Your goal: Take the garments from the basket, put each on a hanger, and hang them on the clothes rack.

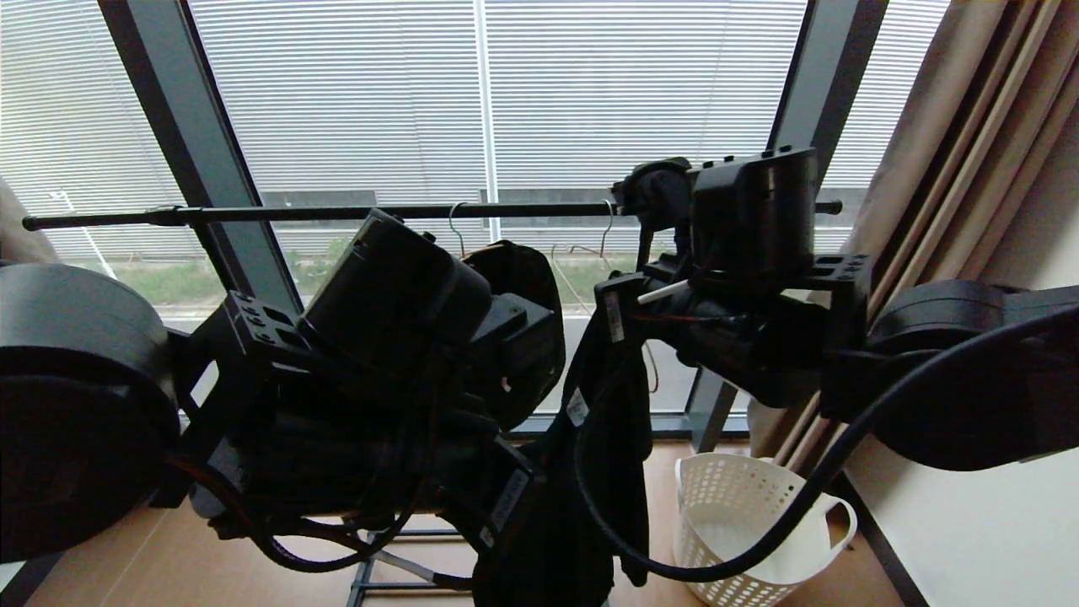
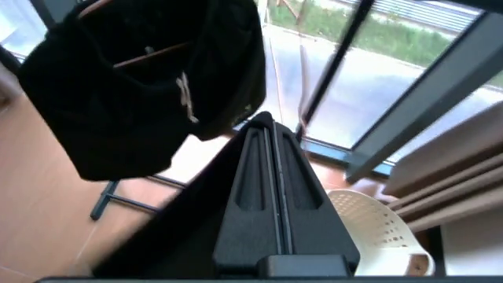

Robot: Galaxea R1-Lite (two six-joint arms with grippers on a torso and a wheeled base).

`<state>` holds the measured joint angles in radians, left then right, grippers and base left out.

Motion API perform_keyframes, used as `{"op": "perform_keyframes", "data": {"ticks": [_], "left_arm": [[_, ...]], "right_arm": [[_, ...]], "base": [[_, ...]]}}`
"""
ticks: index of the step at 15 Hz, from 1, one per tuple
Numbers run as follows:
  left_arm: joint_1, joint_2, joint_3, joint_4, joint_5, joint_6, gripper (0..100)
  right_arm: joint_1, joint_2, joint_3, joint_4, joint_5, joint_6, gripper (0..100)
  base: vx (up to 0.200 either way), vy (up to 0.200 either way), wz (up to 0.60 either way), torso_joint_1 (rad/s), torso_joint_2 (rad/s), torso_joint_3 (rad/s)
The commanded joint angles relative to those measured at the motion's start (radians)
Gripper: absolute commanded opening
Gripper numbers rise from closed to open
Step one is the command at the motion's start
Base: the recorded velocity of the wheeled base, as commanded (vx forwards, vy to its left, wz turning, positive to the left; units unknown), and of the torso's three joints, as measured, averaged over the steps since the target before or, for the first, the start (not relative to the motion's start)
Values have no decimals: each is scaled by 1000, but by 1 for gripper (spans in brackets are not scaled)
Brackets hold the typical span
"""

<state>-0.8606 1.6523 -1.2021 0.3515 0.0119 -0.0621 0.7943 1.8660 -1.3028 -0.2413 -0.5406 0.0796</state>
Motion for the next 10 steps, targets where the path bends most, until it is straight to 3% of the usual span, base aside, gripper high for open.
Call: {"op": "perform_keyframes", "data": {"ticks": [1, 6, 10], "left_arm": [[-41, 32, -39, -2, -17, -41, 0], [-55, 34, -57, -3, -61, -111, 0], [-51, 32, -48, 0, -70, -122, 0]], "right_arm": [[28, 81, -35, -6, 1, 11, 0], [66, 82, -46, -4, 1, 57, 0], [60, 64, -35, -1, 1, 80, 0]], "base": [[0, 0, 0, 0, 0, 0], [0, 0, 0, 0, 0, 0], [0, 0, 0, 0, 0, 0]]}}
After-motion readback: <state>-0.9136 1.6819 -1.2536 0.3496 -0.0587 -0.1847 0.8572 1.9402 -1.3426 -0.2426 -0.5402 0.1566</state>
